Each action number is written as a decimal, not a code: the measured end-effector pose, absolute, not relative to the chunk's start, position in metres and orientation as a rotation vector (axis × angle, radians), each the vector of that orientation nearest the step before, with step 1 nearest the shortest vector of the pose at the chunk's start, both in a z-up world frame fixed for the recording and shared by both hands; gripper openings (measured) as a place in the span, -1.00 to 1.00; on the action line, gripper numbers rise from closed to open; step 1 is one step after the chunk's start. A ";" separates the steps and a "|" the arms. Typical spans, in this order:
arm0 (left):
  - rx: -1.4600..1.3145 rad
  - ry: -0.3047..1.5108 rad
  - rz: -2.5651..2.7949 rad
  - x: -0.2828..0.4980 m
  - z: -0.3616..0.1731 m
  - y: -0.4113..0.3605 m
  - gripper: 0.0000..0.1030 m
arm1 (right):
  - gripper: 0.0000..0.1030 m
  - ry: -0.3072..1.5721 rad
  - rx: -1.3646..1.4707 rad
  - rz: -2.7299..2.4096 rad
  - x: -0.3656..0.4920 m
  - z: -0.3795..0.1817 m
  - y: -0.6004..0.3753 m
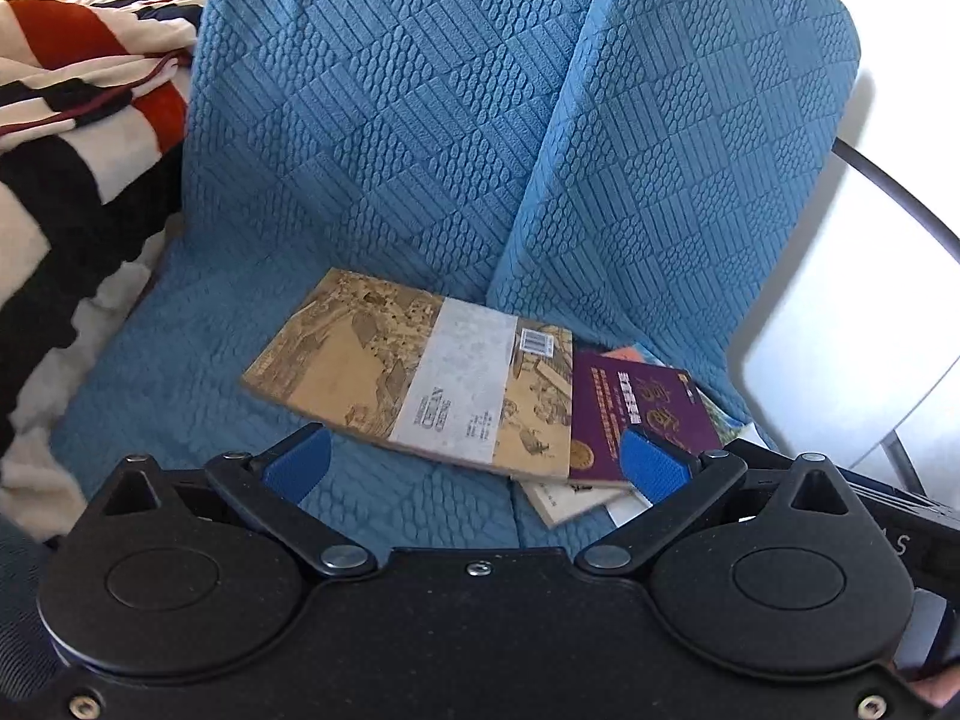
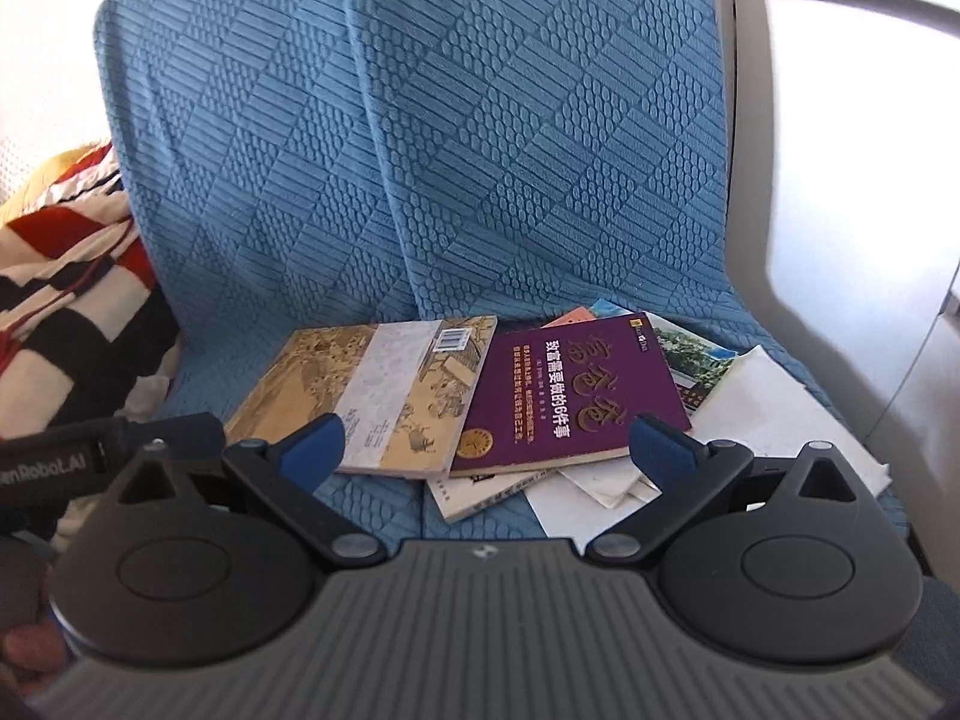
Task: Organize objects
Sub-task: 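Close the left gripper on the tan book's edge, then lift the tan book with the left gripper and carry it across the seat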
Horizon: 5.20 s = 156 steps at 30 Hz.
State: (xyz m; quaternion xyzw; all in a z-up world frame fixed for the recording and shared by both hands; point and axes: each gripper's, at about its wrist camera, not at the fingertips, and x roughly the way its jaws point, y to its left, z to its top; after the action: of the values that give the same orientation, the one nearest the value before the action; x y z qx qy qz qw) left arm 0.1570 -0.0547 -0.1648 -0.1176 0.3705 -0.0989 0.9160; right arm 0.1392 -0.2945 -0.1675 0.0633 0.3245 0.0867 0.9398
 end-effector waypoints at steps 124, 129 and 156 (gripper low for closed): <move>-1.353 1.013 -0.254 0.255 -0.313 0.033 -0.27 | -0.74 0.996 1.027 0.490 0.268 -0.281 -0.260; -1.418 1.009 -0.222 0.248 -0.320 0.044 -0.28 | -0.74 1.027 1.032 0.509 0.253 -0.282 -0.249; -1.360 0.944 -0.217 0.242 -0.301 0.095 -0.90 | 0.03 1.055 1.069 0.484 0.319 -0.314 -0.260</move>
State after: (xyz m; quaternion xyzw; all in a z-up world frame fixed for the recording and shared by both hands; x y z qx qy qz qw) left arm 0.2420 0.0946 -0.3012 -0.6036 0.4193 -0.0964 0.6713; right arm 0.3190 -0.2596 -0.3138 0.4807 0.4746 0.2178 0.7044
